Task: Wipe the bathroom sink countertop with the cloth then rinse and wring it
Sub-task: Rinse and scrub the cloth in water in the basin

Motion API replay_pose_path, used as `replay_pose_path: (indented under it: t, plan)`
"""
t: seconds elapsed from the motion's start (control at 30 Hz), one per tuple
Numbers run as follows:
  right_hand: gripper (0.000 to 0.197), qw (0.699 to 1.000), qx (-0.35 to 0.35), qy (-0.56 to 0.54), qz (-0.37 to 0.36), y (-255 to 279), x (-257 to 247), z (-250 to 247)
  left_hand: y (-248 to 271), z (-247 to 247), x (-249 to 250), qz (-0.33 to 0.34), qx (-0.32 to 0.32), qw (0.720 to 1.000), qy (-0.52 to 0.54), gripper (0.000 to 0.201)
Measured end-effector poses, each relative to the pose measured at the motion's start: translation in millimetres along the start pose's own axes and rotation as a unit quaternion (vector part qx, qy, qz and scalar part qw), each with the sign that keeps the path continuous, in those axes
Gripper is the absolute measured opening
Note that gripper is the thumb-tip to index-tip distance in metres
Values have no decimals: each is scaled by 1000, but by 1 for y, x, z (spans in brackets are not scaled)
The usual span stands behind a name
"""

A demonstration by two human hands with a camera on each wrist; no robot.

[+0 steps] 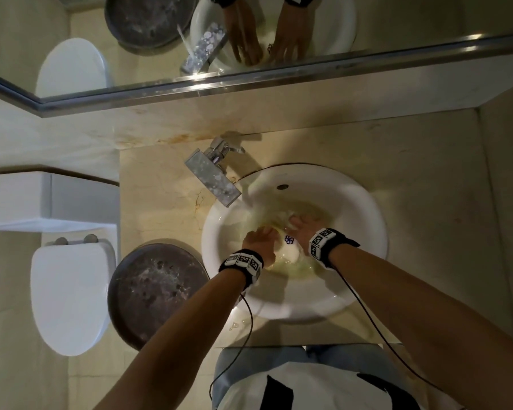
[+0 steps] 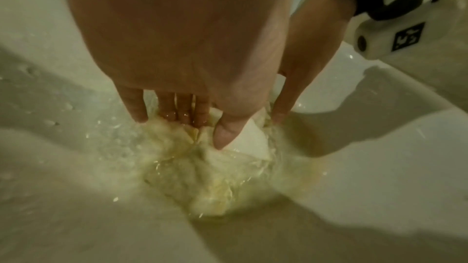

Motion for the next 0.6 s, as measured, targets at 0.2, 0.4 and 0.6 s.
replay_pose_path:
  t: [0.2,0.4,0.6]
  plan:
    - [85,999,40,-9,-2,-3,0,-18,-6,-28,-8,-21,86,996,-3,74]
    - [78,1000,3,-15,4,-2,1,-7,-7,-17,-6,22,5,999,-40,81]
    - [68,997,-30,-77,-1,-1,5,12,2,9,14,60,-46,997,-15,63]
Point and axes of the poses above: each hand's wrist, its own y-axis away from the middle knuckle, its own z-axis out of the palm, x = y × z, the point moved 10 cm from there along -y, towards the middle knuckle, and after that the axes turned 10 degrees about -y, right-handed, at the moved point
